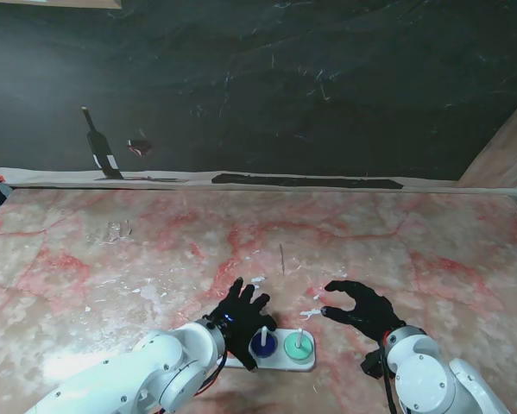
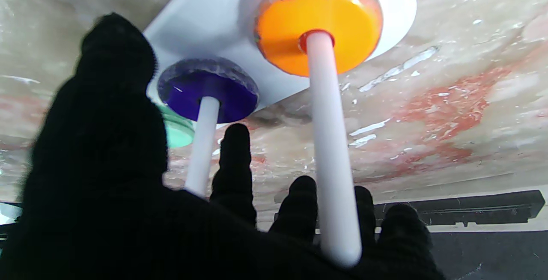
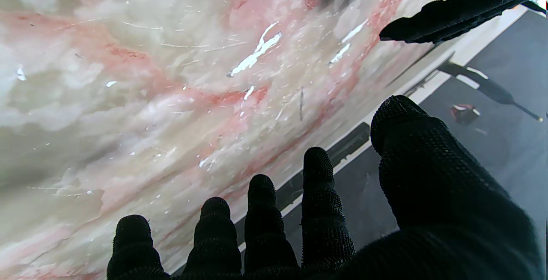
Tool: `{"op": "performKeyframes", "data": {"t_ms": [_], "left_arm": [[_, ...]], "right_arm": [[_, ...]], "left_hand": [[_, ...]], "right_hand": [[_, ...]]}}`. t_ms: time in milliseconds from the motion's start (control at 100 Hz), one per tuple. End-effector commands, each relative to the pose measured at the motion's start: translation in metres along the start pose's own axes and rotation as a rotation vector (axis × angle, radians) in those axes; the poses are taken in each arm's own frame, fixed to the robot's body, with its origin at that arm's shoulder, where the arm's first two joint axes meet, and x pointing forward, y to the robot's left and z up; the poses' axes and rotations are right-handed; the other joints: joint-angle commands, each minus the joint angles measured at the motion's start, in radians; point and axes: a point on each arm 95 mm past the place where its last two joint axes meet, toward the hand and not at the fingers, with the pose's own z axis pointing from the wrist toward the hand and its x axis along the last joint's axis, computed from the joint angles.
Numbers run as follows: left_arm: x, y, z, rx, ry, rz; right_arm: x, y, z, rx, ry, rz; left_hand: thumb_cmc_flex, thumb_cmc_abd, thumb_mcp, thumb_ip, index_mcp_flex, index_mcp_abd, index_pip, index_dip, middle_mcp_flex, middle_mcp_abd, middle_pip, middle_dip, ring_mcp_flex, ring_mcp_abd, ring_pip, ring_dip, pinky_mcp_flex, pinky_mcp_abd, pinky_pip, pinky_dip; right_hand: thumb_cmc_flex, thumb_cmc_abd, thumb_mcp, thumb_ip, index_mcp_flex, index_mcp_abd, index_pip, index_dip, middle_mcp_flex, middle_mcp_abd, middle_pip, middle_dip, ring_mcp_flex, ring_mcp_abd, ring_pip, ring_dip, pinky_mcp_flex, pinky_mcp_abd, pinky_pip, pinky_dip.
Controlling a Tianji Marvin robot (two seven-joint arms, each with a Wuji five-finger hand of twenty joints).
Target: Move the three rings of the Hanoi Tower from the left rod to the right rod
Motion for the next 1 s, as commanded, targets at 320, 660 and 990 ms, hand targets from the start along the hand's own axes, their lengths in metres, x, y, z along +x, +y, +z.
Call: {"op": "performKeyframes", "data": {"t_ms": [320,660,990], "left_arm": [[0.0011,0.0040,0.0034,0.018,-0.008,0.004],[0.0016,0.0069,0.0044,0.033,-0.013,0.008],[0.0020,0.0096,0.0055,0.045,-0.012,0.007]], "right_arm": [[-0.0001,-0.0029,-0.0005,0.010,-0.002,-0.003],[0.0000,-0.0030,-0.0002,0.009,-0.002,-0.004],[0.0000,-0.0031,-0.0001,0.009,0.000,-0.003]], "left_hand": [[0.027,-0.004,0.028,0.005,0.064,-0.045,0.063,0.061,-0.041,0.030,0.000,0.048,-0.028,0.021,-0.005,0.044,-0.002,0.023,-0.017,0.004],[0.033,0.006,0.040,0.027,0.090,-0.063,0.100,0.083,-0.040,0.020,0.006,0.079,-0.028,0.017,0.000,0.068,-0.001,0.017,-0.016,0.014],[0.036,0.014,0.066,0.061,0.117,-0.076,0.139,0.098,-0.040,0.009,0.012,0.116,-0.028,0.017,0.006,0.101,0.000,0.013,-0.012,0.033]], "right_hand": [[-0.041,-0.002,0.009,0.003,-0.014,0.012,-0.003,-0.006,-0.033,-0.001,0.020,0.008,-0.017,-0.001,-0.007,0.005,-0.006,0.010,-0.016,-0.003],[-0.042,-0.001,0.009,0.002,-0.015,0.014,-0.004,-0.006,-0.033,-0.002,0.020,0.009,-0.018,-0.002,-0.007,0.005,-0.006,0.010,-0.017,-0.004],[-0.042,0.000,0.008,0.002,-0.010,0.019,-0.003,-0.006,-0.033,-0.001,0.020,0.009,-0.017,-0.002,-0.007,0.005,-0.006,0.010,-0.017,-0.004]]}}
